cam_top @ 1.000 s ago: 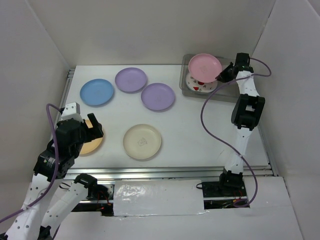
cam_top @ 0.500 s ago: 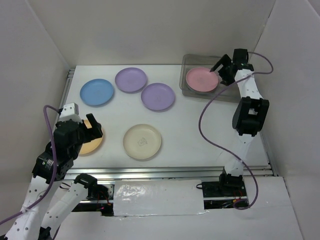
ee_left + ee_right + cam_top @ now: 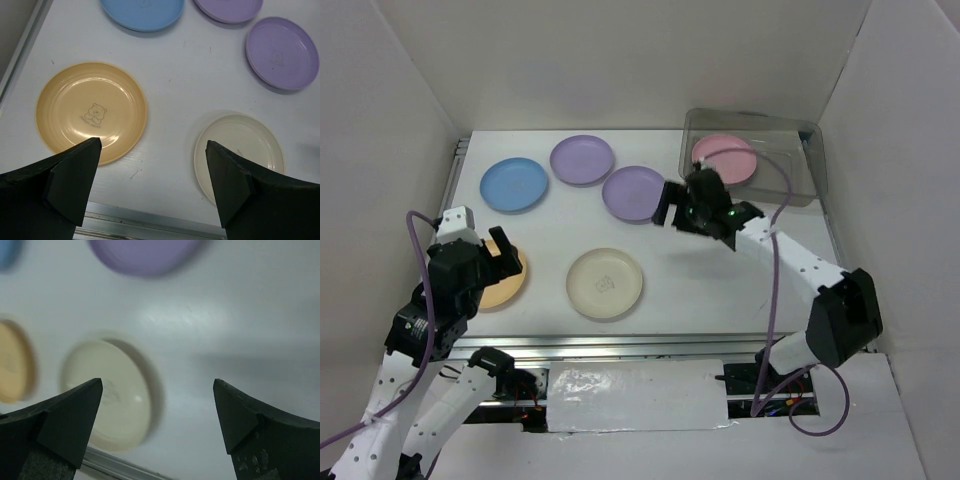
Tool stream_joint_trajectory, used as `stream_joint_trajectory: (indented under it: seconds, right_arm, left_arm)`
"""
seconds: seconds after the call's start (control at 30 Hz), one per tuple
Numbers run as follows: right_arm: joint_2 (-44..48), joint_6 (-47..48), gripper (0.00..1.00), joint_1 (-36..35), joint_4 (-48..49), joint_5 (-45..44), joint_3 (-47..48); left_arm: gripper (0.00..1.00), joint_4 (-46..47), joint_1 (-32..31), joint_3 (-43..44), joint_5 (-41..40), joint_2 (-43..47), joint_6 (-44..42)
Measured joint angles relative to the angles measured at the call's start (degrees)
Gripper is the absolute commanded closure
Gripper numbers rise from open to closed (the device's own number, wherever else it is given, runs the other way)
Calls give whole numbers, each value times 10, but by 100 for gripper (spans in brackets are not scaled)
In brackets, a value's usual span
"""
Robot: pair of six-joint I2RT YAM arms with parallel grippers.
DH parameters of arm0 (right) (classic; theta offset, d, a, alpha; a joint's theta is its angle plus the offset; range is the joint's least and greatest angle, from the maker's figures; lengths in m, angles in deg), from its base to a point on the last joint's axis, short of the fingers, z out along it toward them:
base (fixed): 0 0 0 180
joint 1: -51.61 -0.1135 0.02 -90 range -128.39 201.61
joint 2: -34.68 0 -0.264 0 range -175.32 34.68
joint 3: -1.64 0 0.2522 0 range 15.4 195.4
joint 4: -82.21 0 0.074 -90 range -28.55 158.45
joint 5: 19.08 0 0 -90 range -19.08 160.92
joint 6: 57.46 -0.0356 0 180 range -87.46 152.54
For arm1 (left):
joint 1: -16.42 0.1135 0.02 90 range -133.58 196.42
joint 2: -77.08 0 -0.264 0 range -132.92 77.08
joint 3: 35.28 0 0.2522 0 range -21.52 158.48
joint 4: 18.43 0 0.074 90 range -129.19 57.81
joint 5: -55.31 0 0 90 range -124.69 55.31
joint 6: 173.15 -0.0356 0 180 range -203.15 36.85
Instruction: Place the plates into the plastic bin on the countertop
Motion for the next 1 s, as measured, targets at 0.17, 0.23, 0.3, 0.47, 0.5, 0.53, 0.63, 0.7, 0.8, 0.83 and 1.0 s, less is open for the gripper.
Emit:
stream_joint_trajectory:
  seconds: [0.17,0.23,0.3,0.47,0.5,0.53,0.63,0.7,0.8,0.83,1.0]
  right_arm:
    - [-22,-47,1,-61,8,-16,-169]
    - [-29,-61,1,-96,15,-16,-187]
    - [-40,-72,1,-122,36,-16,-188]
    - [-50,-96,2,-153,78,-18,-188]
    - [-50,-101,2,-153,85,-18,-188]
    - [-52,-104,4,-154,90,-18,-188]
    - [-82,-114,13,-158,99,-22,-176]
    - [-122,-119,23,-163,102,-19,-160]
    - [-160,-123,55,-168,123,-15,-133]
    - [-171,-124,93,-171,130,-14,-131]
    - [-179,-150,100,-182,136,-18,-127]
  left_arm:
    - [1,0,0,0,-4,2,6]
    - [1,0,0,0,-5,4,9]
    - [1,0,0,0,-5,5,9]
    - [1,0,0,0,-5,6,10]
    - [1,0,0,0,-5,6,10]
    - [1,0,0,0,-5,6,10]
    - [1,0,0,0,-5,6,10]
    - [1,0,0,0,-5,7,10]
    - [1,0,0,0,-5,10,10]
    - [1,0,0,0,-5,12,10]
    - [1,0,0,0,-7,14,10]
